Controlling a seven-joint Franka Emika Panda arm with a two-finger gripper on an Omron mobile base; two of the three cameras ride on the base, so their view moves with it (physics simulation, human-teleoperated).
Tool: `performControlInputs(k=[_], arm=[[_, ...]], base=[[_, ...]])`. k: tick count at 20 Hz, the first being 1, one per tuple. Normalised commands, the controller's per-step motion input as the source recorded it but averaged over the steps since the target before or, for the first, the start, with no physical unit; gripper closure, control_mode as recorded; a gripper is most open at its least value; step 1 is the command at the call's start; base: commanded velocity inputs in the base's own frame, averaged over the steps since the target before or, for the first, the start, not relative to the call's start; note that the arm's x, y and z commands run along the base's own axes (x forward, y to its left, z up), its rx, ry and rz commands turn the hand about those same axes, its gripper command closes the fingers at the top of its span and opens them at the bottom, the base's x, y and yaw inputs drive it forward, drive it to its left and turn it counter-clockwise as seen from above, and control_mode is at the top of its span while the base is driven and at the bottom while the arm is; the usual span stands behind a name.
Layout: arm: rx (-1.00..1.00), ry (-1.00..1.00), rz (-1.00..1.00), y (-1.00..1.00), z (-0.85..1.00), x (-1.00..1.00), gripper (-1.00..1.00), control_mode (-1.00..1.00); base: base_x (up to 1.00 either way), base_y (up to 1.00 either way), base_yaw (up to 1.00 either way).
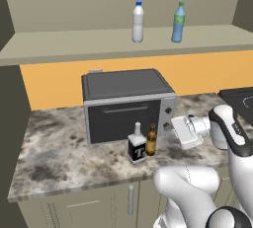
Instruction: Sort all alcoholic drinks to one cabinet, and non-alcoholic drinks to the other.
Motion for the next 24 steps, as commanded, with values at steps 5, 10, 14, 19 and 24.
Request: performControlInputs(k=[5, 10, 14, 19, 24], arm=[[0.0, 0.0, -0.01, 0.01, -0.06, 0.09, -1.0, -1.0], [0.0, 0.0, -0.08, 0.0, -0.05, 0.1, -1.0, -1.0], [0.0, 0.0, -0.08, 0.0, -0.08, 0.04, -1.0, -1.0], [0.0, 0.0, -0.06, 0.04, -0.14, 0.0, -1.0, -1.0], [0.0, 0.0, -0.04, 0.16, -0.15, 0.06, -1.0, -1.0]], base=[[0.0, 0.0, 0.0], [0.0, 0.0, 0.0], [0.0, 0.0, 0.0], [0.0, 0.0, 0.0], [0.0, 0.0, 0.0]])
